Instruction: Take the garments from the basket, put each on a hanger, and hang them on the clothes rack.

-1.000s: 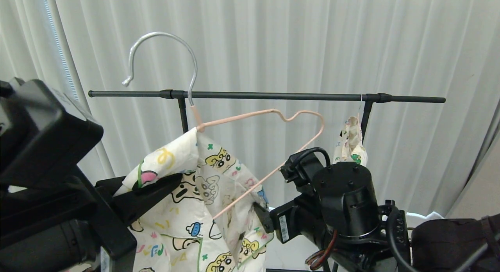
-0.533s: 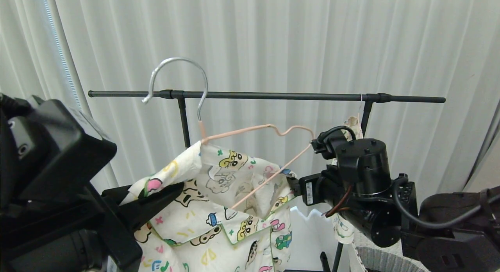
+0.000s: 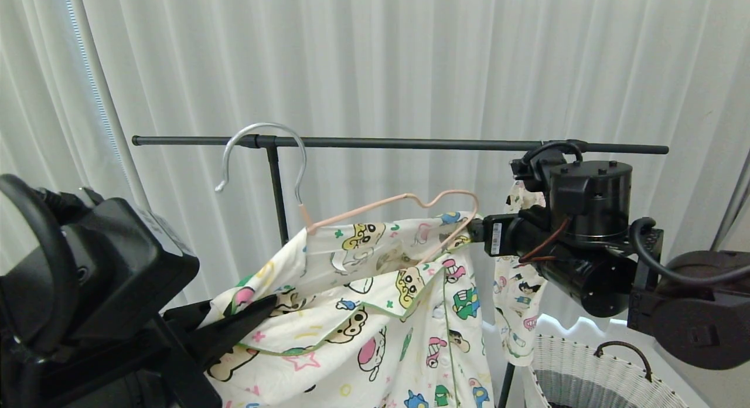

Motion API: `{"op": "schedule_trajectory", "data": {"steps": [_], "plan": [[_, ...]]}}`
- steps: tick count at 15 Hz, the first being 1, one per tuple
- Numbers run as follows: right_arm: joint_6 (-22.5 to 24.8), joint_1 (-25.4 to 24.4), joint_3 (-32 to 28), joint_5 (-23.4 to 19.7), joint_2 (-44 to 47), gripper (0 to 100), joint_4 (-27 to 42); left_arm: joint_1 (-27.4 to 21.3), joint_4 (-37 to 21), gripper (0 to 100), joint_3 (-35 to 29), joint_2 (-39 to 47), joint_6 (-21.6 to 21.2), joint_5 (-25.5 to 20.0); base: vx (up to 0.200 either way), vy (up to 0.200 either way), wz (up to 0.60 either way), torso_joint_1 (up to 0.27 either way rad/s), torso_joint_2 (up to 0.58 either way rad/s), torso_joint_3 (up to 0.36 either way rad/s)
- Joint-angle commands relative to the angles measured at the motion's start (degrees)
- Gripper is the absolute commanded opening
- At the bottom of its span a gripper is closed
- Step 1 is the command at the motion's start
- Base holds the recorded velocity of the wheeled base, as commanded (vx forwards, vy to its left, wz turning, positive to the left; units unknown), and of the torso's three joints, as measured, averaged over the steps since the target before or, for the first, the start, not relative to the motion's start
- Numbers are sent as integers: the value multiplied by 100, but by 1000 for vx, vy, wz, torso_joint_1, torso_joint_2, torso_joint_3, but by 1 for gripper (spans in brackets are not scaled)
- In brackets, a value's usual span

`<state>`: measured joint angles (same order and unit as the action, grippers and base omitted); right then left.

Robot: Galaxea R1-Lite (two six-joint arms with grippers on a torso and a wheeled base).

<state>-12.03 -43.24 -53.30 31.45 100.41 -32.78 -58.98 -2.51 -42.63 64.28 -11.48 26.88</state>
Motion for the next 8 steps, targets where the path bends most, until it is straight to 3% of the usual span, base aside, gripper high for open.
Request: {"op": "schedule_trajectory", "data": {"steps": [1, 4, 8], "plan": [[8, 35, -181, 19, -48, 100, 0, 0, -13, 0, 36, -21, 6, 10, 0, 0, 0, 0, 0, 0], [140, 114, -366, 10, -39, 100, 0, 9, 75, 0, 27, -56, 23, 10, 0, 0, 0, 0, 0, 0], [166, 228, -401, -7, -31, 100, 0, 9, 787, 0, 97, -135, 76, 10, 0, 0, 0, 0, 0, 0]]}}
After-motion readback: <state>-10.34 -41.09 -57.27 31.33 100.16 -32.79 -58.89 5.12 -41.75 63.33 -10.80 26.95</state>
